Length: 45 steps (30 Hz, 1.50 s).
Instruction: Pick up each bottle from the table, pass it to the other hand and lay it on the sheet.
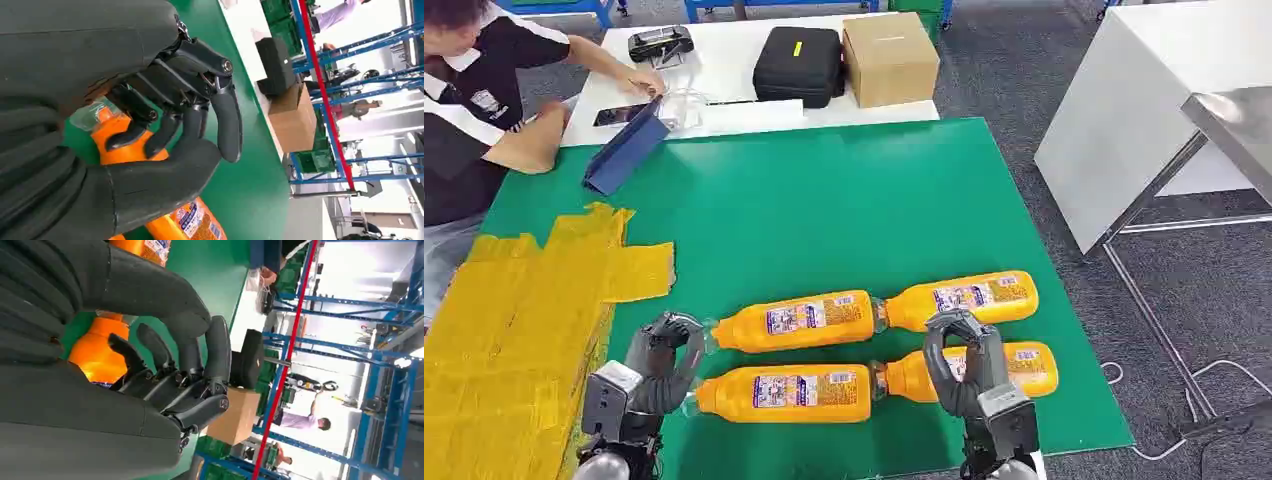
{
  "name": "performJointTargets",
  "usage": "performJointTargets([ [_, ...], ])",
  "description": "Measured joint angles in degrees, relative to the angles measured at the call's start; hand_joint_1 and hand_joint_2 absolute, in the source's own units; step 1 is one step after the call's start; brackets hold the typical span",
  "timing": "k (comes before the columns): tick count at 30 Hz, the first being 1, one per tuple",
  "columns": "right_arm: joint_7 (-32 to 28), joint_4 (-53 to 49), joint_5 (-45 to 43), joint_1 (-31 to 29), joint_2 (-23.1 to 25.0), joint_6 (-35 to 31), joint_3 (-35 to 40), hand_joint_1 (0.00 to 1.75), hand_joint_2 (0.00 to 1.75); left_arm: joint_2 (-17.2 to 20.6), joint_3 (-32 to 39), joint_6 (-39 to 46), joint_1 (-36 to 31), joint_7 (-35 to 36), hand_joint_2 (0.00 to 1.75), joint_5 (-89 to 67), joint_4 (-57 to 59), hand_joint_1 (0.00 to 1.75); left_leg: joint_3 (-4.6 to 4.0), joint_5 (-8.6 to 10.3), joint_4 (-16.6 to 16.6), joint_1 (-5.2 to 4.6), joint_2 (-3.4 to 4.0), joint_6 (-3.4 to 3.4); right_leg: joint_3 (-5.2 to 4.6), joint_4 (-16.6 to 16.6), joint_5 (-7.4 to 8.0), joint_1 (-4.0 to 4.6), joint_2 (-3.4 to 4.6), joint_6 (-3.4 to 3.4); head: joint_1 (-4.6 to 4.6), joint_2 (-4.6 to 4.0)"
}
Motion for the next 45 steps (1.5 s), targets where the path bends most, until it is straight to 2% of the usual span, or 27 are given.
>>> performJointTargets([
  [3, -1.0, 0.0, -0.8, 0.0, 0.0, 0.2, 0.0, 1.75, 1.75, 0.0, 0.0, 1.4, 0.0, -1.5, 1.75, -0.7, 0.0, 1.75, -0.01, 0.0, 0.0, 0.0, 0.0, 0.0, 0.0, 0.0, 0.0, 0.0, 0.0, 0.0, 0.0, 0.0],
  [6, -6.6, 1.0, -1.7, -1.9, 3.0, -1.9, 1.0, 1.75, 1.75, -2.0, -0.9, 12.2, -0.8, -10.4, 1.75, -6.7, 0.3, 1.75, 0.0, 0.01, 0.0, 0.0, 0.03, 0.0, -0.01, 0.0, 0.01, 0.01, 0.01, -0.01, -0.02, 0.0],
  [9, -6.6, 3.1, -1.3, -5.4, 4.9, -5.0, 4.4, 1.71, 1.75, -2.9, -4.4, 16.6, -2.7, -10.7, 1.75, -8.7, 1.3, 1.75, 0.12, 0.03, 0.0, 0.02, 0.02, -0.02, 0.11, 0.0, 0.0, 0.01, -0.01, -0.01, 0.0, 0.0],
  [10, -6.6, 3.5, -1.3, -6.0, 5.0, -5.6, 5.1, 1.1, 1.75, -3.0, -5.5, 17.4, -2.9, -10.7, 1.75, -8.8, 1.5, 1.75, 0.12, 0.03, 0.0, 0.02, 0.01, -0.01, 0.13, 0.0, 0.0, 0.01, -0.02, -0.01, 0.0, 0.0],
  [11, -6.6, 3.9, -1.2, -6.5, 5.0, -5.9, 5.6, 0.0, 1.75, -3.0, -6.0, 17.8, -3.2, -10.5, 1.75, -8.8, 1.8, 0.93, 0.11, 0.03, 0.0, 0.02, 0.01, -0.01, 0.13, 0.0, 0.01, 0.01, -0.01, -0.01, 0.0, 0.0],
  [12, -6.3, 4.3, -1.2, -7.0, 5.0, -6.2, 5.9, 0.0, 1.75, -3.0, -6.4, 18.0, -3.4, -10.2, 1.75, -8.7, 2.0, 0.07, 0.11, 0.03, 0.0, 0.01, 0.01, -0.02, 0.13, 0.0, 0.01, 0.01, -0.01, -0.01, 0.0, 0.0],
  [13, -5.9, 4.6, -0.9, -7.5, 5.0, -6.4, 6.1, 0.0, 1.75, -3.0, -6.7, 18.1, -3.7, -9.9, 1.75, -8.6, 2.1, 0.0, 0.11, 0.03, 0.0, 0.01, 0.01, -0.01, 0.13, 0.0, 0.01, 0.01, 0.0, 0.0, 0.0, 0.0],
  [23, 0.5, 9.7, 9.9, -12.9, 3.9, -6.6, 9.5, 0.0, 1.75, -2.9, -7.8, 18.0, -6.4, -8.3, 1.75, -7.6, 3.6, 0.0, 0.09, 0.03, 0.0, 0.01, 0.01, -0.02, 0.12, 0.0, 0.01, 0.01, 0.0, 0.0, 0.0, 0.0],
  [32, 10.2, 15.4, 27.6, -18.8, 1.4, -4.7, 15.0, 0.0, 1.75, -2.8, -5.9, 16.7, -7.5, -7.8, 1.75, -5.7, 3.7, 0.0, 0.1, 0.05, 0.0, 0.02, 0.01, -0.01, 0.13, 0.0, 0.01, 0.02, -0.01, -0.01, 0.0, 0.0],
  [37, 11.7, 17.2, 30.0, -20.5, 0.2, -4.0, 17.0, 0.0, 1.75, -2.8, -5.2, 16.2, -7.6, -7.7, 1.75, -5.4, 3.7, 0.0, 0.06, 0.05, 0.0, 0.01, 0.01, -0.01, 0.11, 0.0, 0.01, 0.02, -0.01, 0.0, 0.0, 0.0],
  [42, 16.1, 21.6, 37.0, -24.9, -1.4, -0.1, 20.4, 0.0, 1.75, -2.8, -4.7, 14.2, -8.3, -7.7, 1.75, -5.0, 3.7, 0.0, 0.07, 0.07, 0.0, 0.01, 0.01, 0.0, 0.09, 0.0, 0.03, 0.02, 0.0, 0.0, 0.0, 0.0],
  [45, 16.7, 23.7, 38.1, -26.4, -1.8, 0.2, 21.9, 0.0, 1.75, -2.9, -4.7, 13.7, -8.6, -7.7, 1.75, -5.0, 3.7, 0.0, 0.06, 0.09, 0.0, 0.02, 0.0, 0.01, 0.1, 0.0, 0.03, 0.02, -0.02, 0.0, 0.0, 0.0],
])
